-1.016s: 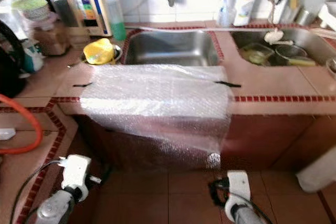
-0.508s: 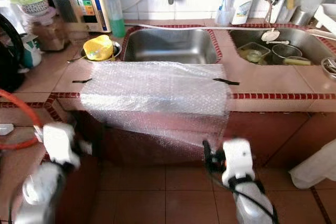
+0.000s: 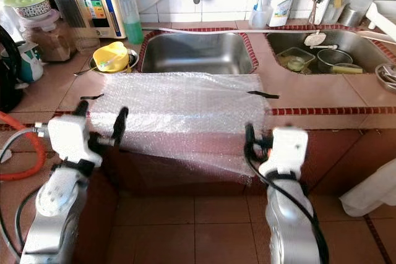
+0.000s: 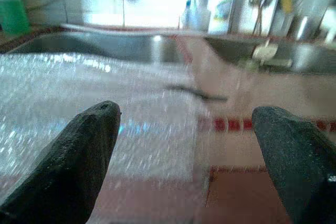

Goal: Kitchen organization

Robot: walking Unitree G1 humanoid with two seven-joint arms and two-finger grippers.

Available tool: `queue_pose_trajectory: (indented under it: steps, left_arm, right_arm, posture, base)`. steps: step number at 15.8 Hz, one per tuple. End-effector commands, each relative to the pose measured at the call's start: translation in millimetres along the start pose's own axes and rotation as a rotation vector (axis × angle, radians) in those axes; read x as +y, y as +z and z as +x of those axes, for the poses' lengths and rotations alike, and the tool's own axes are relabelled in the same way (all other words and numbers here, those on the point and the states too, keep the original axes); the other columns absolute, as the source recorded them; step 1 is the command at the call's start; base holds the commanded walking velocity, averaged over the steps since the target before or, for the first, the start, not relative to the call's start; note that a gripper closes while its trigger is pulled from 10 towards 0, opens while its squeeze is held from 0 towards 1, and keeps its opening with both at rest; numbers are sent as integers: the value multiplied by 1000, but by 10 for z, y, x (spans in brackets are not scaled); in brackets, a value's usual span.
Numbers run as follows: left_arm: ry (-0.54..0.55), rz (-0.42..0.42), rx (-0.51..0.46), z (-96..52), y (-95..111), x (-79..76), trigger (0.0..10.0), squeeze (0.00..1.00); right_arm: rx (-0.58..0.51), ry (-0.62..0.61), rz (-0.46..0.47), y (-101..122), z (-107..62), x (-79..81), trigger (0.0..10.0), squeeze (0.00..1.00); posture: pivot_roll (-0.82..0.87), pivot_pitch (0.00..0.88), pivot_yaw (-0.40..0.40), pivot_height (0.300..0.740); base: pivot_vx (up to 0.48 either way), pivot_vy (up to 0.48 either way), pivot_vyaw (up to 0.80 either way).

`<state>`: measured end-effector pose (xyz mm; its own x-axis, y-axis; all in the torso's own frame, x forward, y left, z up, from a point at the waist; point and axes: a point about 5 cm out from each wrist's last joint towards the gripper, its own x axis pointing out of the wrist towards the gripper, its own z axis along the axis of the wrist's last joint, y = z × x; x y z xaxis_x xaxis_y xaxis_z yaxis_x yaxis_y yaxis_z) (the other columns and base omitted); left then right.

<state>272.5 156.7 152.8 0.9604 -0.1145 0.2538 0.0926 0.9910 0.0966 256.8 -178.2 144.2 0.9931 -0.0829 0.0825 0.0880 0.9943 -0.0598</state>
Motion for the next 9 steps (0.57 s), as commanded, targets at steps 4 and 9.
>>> queue_pose_trajectory:
  steps: [4,9]
  left_arm:
    - [16,-59,62,14,-15,-18,10000,0]
    - [91,-111,95,-28,-68,39,10000,1000]
  right_arm:
    - [20,-36,135,8,-59,74,10000,0]
    - [61,19,140,-14,-66,146,10000,90]
  posture:
    - [10,26,72,740]
    - [20,31,70,740]
  base:
    - [0,0,0]
    - [0,0,0]
